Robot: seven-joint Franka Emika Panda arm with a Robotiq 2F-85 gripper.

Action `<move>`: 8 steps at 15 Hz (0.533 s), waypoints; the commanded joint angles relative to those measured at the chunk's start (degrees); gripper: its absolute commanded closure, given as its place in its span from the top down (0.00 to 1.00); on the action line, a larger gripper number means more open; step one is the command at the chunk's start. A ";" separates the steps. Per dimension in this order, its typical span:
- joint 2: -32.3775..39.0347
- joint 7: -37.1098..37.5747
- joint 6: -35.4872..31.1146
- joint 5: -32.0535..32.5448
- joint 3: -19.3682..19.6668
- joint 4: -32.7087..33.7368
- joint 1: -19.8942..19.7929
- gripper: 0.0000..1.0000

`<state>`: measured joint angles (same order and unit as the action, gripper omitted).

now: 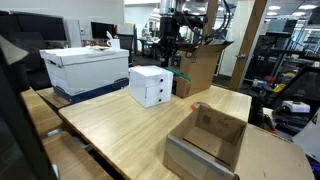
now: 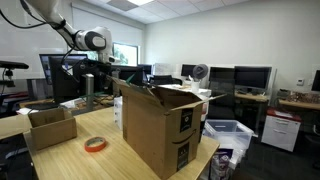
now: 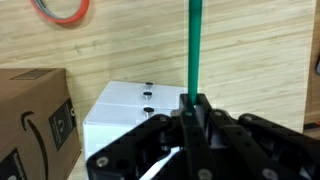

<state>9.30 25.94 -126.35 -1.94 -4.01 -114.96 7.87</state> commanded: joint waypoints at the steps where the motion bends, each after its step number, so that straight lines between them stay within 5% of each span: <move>1: 4.42 6.37 -1.19 4.64 0.65 2.67 1.36 0.06; 8: 13.32 12.75 0.58 10.05 2.52 12.25 4.12 0.06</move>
<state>18.51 35.39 -126.82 5.94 -2.81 -107.95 10.34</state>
